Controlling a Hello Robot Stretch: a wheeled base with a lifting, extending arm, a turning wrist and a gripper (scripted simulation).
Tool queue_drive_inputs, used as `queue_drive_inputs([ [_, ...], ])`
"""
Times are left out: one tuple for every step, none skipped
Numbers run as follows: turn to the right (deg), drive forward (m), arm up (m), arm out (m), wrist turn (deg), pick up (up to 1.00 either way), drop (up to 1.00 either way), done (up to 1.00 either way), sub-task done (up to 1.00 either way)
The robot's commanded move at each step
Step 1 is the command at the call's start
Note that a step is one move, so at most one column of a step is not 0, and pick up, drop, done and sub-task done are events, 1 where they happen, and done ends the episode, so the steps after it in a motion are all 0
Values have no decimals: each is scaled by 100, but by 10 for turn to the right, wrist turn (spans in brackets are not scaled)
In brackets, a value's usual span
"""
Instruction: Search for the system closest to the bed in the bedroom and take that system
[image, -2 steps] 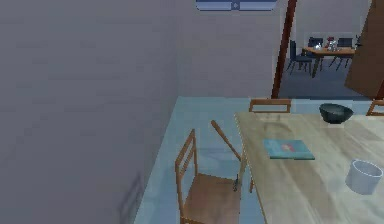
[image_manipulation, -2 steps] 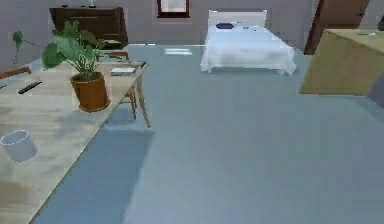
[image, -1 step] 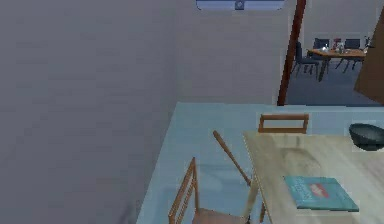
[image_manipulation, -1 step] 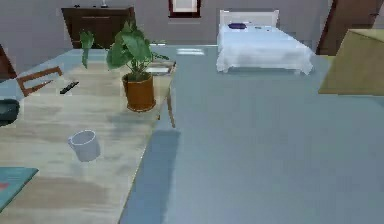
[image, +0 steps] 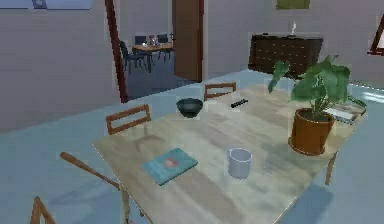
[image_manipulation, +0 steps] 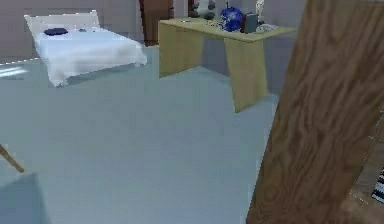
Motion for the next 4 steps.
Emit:
queue_drive_inputs([
  [450, 0, 0, 0, 0, 0, 0, 0, 0],
  [450, 0, 0, 0, 0, 0, 0, 0, 0],
  [30, 0, 0, 0, 0, 0, 0, 0, 0],
  [0, 20, 0, 0, 0, 0, 0, 0, 0],
])
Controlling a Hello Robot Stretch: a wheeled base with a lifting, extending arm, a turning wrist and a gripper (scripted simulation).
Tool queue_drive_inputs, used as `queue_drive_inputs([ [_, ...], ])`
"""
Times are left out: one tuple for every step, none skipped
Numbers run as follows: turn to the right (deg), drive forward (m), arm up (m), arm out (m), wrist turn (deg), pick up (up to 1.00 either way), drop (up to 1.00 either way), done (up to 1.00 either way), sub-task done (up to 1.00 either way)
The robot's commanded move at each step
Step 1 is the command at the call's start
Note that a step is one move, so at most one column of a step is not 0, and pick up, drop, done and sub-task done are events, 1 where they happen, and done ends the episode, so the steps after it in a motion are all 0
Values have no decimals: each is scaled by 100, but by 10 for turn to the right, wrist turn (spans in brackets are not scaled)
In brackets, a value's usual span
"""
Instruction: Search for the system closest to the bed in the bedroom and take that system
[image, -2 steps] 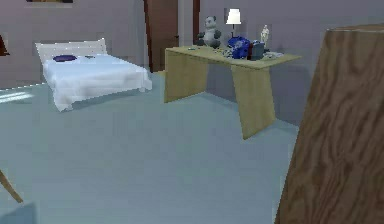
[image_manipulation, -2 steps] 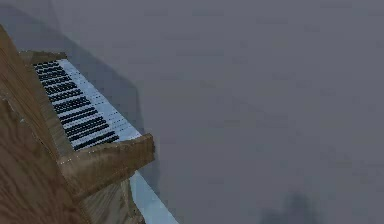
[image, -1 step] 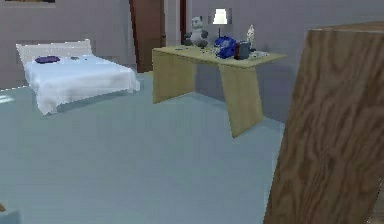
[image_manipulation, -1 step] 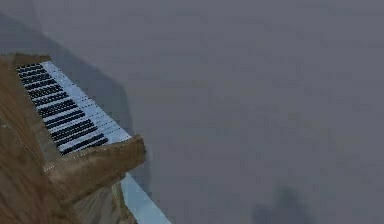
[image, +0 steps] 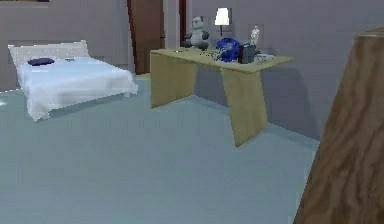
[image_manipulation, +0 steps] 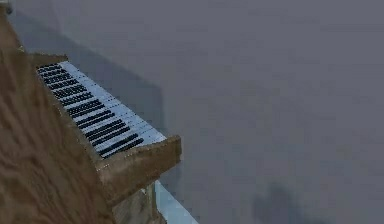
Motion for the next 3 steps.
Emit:
queue_drive_inputs([
  [-120, 0, 0, 0, 0, 0, 0, 0, 0],
  [0, 100, 0, 0, 0, 0, 0, 0, 0],
  [-30, 0, 0, 0, 0, 0, 0, 0, 0],
])
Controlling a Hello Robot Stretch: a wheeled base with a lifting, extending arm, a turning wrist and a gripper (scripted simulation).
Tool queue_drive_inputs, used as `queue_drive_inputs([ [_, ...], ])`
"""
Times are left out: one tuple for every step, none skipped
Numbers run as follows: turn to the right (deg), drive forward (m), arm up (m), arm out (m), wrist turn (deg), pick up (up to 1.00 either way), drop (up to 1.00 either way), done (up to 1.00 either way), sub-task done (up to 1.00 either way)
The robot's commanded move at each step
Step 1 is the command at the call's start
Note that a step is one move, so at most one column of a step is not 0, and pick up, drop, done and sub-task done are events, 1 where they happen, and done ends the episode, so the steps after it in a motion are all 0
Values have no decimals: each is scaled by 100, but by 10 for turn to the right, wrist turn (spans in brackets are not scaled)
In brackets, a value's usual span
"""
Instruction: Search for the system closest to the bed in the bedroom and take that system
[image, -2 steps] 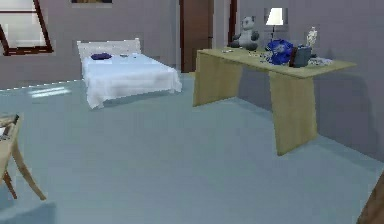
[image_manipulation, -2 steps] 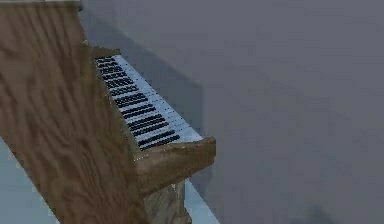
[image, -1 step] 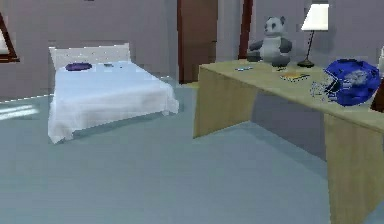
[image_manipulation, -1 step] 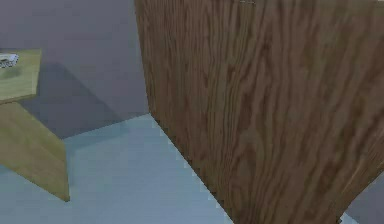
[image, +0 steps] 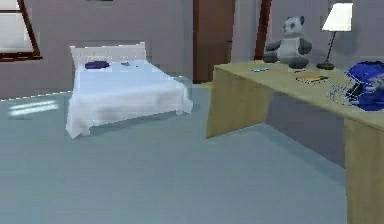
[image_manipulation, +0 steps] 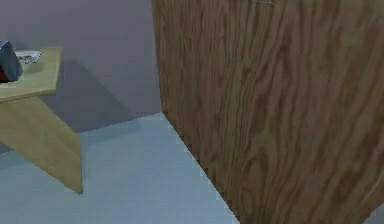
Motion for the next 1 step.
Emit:
queue_drive_inputs([
  [0, 100, 0, 0, 0, 0, 0, 0, 0],
])
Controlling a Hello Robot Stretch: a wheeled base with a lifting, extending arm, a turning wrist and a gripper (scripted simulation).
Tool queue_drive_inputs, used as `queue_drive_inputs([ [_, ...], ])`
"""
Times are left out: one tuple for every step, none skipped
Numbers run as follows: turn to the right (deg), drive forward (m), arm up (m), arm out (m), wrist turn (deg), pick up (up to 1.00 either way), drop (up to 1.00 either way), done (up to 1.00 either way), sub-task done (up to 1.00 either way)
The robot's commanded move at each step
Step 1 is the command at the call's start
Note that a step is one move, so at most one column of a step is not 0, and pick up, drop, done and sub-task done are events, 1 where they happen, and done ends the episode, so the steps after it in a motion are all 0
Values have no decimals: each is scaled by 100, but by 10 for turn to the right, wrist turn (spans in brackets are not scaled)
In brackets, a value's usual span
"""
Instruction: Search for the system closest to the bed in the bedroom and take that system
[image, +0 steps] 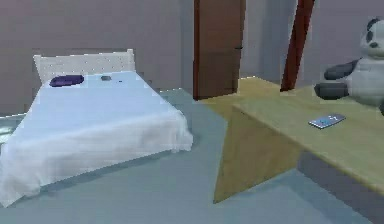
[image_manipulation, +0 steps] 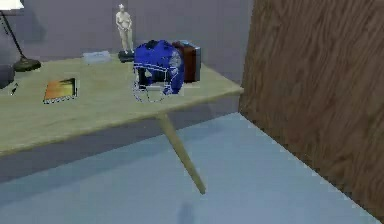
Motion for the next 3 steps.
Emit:
queue_drive_inputs([
  [0, 90, 0, 0, 0, 0, 0, 0, 0],
  [-210, 0, 0, 0, 0, 0, 0, 0, 0],
  [-30, 0, 0, 0, 0, 0, 0, 0, 0],
])
